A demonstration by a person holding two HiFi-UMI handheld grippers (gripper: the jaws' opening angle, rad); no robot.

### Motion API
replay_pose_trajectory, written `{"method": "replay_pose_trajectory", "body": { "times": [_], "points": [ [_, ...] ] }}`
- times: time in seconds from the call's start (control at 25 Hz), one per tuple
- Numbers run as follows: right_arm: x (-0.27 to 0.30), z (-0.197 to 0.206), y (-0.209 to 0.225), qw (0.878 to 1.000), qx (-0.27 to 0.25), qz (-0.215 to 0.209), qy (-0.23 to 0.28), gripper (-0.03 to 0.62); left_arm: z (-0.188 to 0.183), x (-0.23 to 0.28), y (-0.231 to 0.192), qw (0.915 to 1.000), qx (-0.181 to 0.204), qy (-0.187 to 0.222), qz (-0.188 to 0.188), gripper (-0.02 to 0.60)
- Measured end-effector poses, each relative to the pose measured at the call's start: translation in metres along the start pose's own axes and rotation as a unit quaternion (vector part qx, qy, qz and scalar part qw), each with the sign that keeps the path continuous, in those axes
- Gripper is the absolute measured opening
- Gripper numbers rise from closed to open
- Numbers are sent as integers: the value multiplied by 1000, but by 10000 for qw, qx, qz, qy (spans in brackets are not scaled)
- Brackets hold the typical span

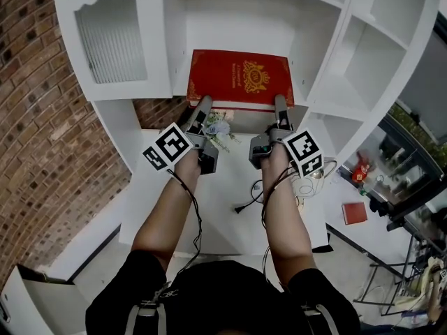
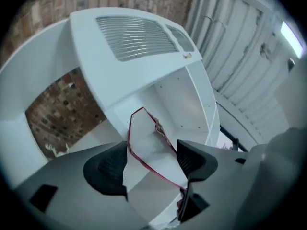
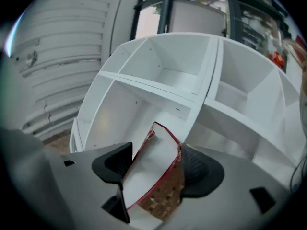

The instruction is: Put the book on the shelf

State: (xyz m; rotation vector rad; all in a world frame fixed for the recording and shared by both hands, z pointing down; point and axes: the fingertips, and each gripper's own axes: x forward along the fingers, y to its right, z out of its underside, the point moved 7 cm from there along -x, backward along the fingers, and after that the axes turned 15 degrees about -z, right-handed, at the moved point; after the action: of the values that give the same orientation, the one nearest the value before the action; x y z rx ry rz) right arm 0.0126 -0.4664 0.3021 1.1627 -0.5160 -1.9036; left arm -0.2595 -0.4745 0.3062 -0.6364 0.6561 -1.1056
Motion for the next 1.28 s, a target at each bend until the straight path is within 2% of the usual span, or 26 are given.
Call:
{"method": "replay_pose_trajectory", "body": {
  "times": [0.08,0.16,0.24,0.36,0.44,0.48,0.6,0.68,0.72,0.76,0.84,1.08,1.28],
  "points": [
    [5,-5,-3,9976,-673,147,-56,329,-4,4,3,9974,697,140,-63,329],
    [10,-9,-8,9892,-1429,299,-118,336,-10,7,7,9905,1338,298,-117,334],
    [16,-12,-14,9741,-2219,397,-190,338,-16,9,15,9788,1974,505,-198,334],
    [25,-14,-24,9416,-3311,514,-335,339,-24,13,25,9566,2789,797,-285,334],
    [31,-14,-29,9229,-3781,587,-423,339,-28,16,29,9442,3141,948,-300,334],
    [34,-15,-30,9175,-3905,590,-471,337,-29,18,30,9399,3251,1003,-302,334],
    [42,-14,-33,9008,-4254,574,-662,317,-32,27,31,9310,3490,1023,-311,333],
    [48,-12,-36,8803,-4634,630,-803,293,-34,32,34,9199,3775,1018,-311,329],
    [51,-10,-38,8725,-4762,670,-868,272,-34,35,35,9133,3929,1024,-310,308],
    [53,-9,-38,8692,-4807,704,-921,264,-34,37,37,9079,4052,1031,-316,278],
    [58,-9,-35,8719,-4742,733,-981,264,-33,41,37,9034,4149,1032,-334,277],
    [69,-12,-25,8821,-4538,740,-1028,264,-32,52,36,9033,4146,1010,-451,276],
    [69,-13,-24,8832,-4511,777,-1022,264,-33,55,38,9044,4157,798,-536,275]
  ]
}}
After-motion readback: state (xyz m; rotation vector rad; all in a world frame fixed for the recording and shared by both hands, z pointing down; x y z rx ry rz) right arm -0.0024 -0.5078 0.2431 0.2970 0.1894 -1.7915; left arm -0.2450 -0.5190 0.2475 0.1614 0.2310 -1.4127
